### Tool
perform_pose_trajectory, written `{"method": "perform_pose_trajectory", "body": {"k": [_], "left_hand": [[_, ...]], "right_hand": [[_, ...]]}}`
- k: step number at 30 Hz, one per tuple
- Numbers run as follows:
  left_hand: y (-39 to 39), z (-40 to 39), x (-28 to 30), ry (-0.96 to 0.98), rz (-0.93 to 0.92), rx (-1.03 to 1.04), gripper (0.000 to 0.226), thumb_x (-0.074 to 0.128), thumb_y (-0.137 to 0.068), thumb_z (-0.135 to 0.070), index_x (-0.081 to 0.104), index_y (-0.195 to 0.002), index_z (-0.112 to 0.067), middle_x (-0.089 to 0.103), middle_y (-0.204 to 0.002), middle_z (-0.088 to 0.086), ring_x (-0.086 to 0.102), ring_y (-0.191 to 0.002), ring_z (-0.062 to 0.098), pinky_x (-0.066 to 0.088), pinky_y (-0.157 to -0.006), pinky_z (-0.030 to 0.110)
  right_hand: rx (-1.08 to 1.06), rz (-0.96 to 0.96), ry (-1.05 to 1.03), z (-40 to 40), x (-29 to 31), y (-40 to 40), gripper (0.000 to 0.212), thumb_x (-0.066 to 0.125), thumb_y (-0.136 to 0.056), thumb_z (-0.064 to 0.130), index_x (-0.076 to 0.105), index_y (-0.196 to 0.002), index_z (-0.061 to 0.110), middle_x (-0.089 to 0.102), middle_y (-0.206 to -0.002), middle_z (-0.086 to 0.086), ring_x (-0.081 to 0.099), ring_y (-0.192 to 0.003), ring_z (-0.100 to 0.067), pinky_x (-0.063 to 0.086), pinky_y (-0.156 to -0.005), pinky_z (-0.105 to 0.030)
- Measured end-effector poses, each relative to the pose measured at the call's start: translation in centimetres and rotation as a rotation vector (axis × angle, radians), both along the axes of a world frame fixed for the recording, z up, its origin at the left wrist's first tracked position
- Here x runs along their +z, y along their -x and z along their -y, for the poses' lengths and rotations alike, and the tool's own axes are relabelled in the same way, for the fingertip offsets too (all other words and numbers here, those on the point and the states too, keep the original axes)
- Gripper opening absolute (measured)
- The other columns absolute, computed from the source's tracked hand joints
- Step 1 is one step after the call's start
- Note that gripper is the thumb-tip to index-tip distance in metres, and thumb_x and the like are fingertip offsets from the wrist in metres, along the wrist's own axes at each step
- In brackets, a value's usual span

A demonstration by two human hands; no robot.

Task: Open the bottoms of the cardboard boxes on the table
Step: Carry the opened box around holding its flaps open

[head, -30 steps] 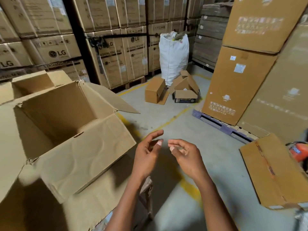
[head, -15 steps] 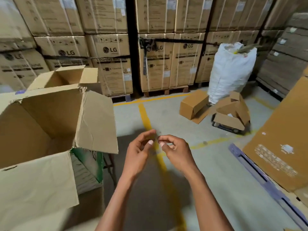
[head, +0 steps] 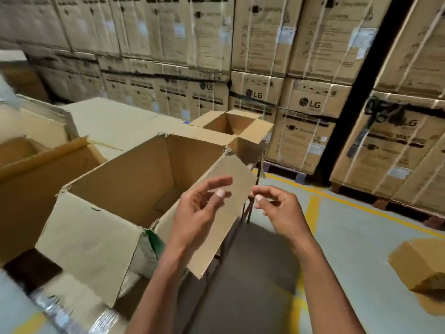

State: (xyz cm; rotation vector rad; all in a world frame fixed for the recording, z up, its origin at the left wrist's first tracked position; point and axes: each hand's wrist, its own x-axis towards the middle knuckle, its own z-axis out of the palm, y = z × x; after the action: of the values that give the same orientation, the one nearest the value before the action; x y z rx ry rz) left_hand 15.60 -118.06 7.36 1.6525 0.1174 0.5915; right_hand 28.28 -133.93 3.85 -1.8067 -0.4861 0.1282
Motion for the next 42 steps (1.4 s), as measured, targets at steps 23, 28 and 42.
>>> {"method": "perform_pose_trajectory", "body": {"k": [23, 28, 42], "left_hand": [[6.7, -10.0, -4.1, 0.069, -0.239, 1.212, 0.032, 0.050, -0.100, -0.009, 0.071, -0.119, -0.021, 0.070, -0.123, -0.002, 0.060, -0.119, 0.018, 0.043, -0.103, 0.036], [8.3, -10.2, -5.9, 0.325, -0.354, 1.257, 0.040, 0.041, -0.102, -0.019, 0.056, -0.138, -0.031, 0.055, -0.139, -0.010, 0.046, -0.127, 0.020, 0.033, -0.094, 0.038], [10.5, -9.4, -0.4, 0.205, -0.483, 1.259, 0.049, 0.053, -0.093, 0.012, 0.060, -0.135, -0.013, 0.062, -0.134, 0.003, 0.059, -0.124, 0.020, 0.052, -0.094, 0.023]], "right_hand": [[0.978, 0.053, -0.088, -17.5, 4.1, -19.3, 0.022, 0.067, -0.095, 0.018, 0.075, -0.113, 0.028, 0.076, -0.108, 0.011, 0.071, -0.102, -0.010, 0.052, -0.081, -0.023], [1.054, 0.024, -0.095, -18.0, 3.9, -22.9, 0.024, 0.066, -0.095, 0.012, 0.075, -0.110, 0.027, 0.076, -0.106, 0.009, 0.071, -0.101, -0.012, 0.051, -0.078, -0.016], [1.144, 0.064, -0.041, -19.3, 3.1, -25.9, 0.022, 0.067, -0.094, 0.014, 0.076, -0.107, 0.029, 0.076, -0.106, 0.009, 0.067, -0.101, -0.012, 0.048, -0.087, -0.029]]}}
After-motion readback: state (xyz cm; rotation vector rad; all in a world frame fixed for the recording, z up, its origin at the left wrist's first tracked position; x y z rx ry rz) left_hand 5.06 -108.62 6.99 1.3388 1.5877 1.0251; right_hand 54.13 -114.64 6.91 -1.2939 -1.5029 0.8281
